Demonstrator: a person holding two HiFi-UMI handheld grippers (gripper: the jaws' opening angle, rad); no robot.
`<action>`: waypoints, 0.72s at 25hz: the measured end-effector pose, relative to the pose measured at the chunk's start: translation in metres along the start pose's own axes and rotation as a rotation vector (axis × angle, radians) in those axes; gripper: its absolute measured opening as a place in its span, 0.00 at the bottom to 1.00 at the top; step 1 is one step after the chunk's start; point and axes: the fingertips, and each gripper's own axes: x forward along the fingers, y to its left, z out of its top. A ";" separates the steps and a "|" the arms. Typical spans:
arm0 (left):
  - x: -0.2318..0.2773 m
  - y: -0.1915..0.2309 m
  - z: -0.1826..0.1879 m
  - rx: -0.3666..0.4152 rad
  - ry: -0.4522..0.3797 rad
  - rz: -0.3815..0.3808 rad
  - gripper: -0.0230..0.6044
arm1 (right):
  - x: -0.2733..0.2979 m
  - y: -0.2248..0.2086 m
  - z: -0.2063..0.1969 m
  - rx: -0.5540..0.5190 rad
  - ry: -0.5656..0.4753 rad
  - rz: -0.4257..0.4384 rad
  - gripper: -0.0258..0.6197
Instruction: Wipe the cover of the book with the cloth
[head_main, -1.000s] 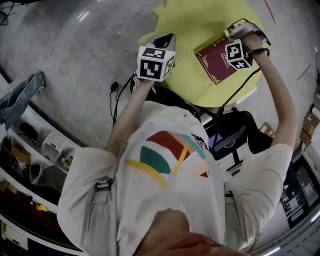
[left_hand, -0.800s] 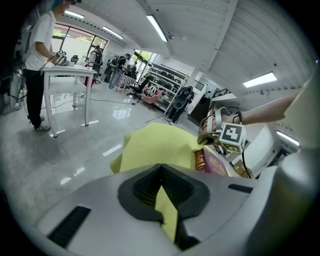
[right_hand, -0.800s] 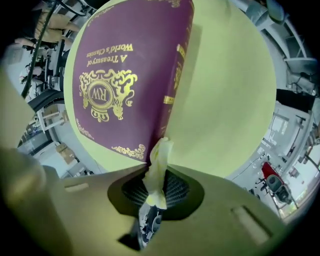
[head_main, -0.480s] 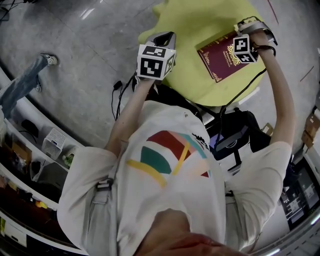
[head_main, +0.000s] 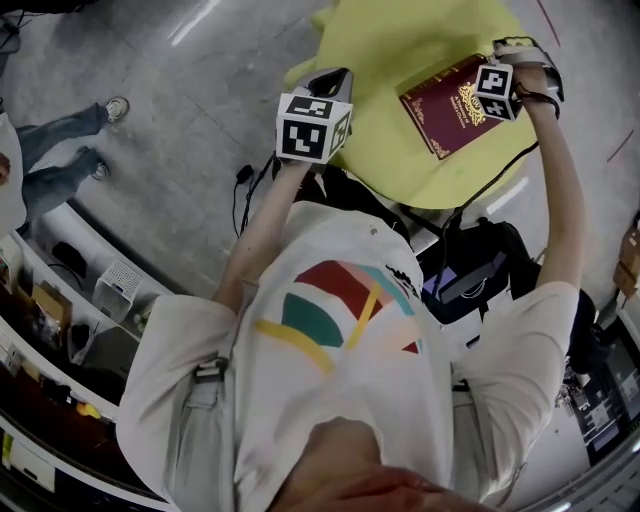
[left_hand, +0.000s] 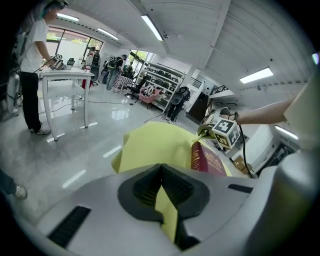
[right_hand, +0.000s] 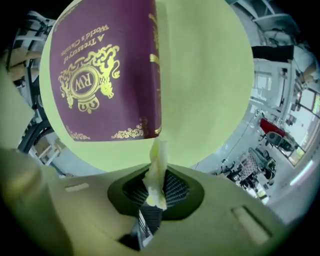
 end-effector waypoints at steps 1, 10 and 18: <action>-0.001 -0.002 0.001 0.004 -0.004 -0.002 0.06 | -0.004 -0.003 0.000 0.047 -0.008 -0.016 0.09; -0.018 -0.050 0.069 0.163 -0.116 -0.075 0.06 | -0.105 -0.031 -0.001 1.014 -0.334 -0.131 0.09; -0.067 -0.153 0.171 0.377 -0.352 -0.284 0.06 | -0.265 -0.030 -0.060 1.864 -0.675 -0.528 0.09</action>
